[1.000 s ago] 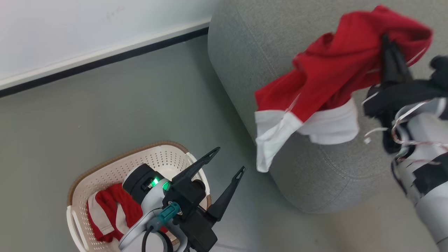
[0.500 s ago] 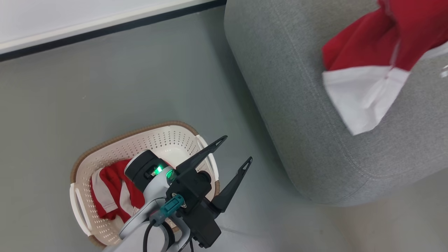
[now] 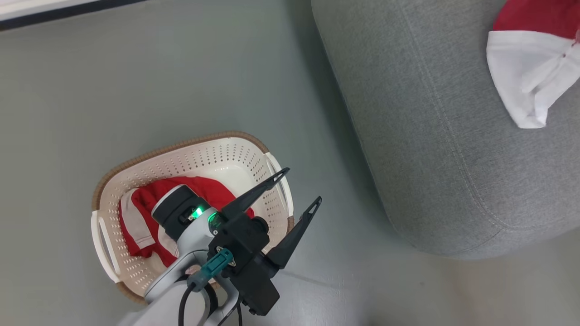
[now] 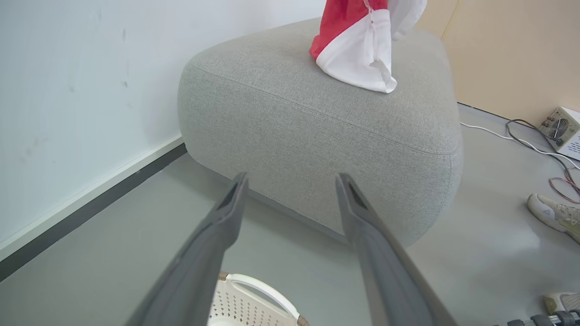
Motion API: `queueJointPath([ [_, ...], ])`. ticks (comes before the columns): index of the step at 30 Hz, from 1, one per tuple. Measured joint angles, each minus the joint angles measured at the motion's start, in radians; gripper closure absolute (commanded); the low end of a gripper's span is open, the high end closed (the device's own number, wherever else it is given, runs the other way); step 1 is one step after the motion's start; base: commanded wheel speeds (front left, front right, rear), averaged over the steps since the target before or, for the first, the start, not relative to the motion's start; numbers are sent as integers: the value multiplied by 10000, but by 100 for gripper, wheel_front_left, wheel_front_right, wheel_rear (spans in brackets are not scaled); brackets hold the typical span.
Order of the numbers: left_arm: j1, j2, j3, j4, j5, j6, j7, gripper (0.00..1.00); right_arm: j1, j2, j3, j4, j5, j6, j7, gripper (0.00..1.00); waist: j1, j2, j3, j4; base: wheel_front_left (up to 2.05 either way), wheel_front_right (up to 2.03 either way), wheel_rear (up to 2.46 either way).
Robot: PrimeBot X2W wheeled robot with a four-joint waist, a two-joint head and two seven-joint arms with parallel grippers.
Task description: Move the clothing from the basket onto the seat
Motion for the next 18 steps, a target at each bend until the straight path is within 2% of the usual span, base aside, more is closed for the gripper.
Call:
queueJointPath([
  [15,-432,198,50,-84,159,-79,90,0,1151,1206,-15,1699,410,-69,0,100,-1,0,684,-15,0,0,0],
  [18,-432,199,44,-84,159,-82,90,0,1340,1455,0,2071,564,35,0,100,-1,0,713,-12,0,0,0],
])
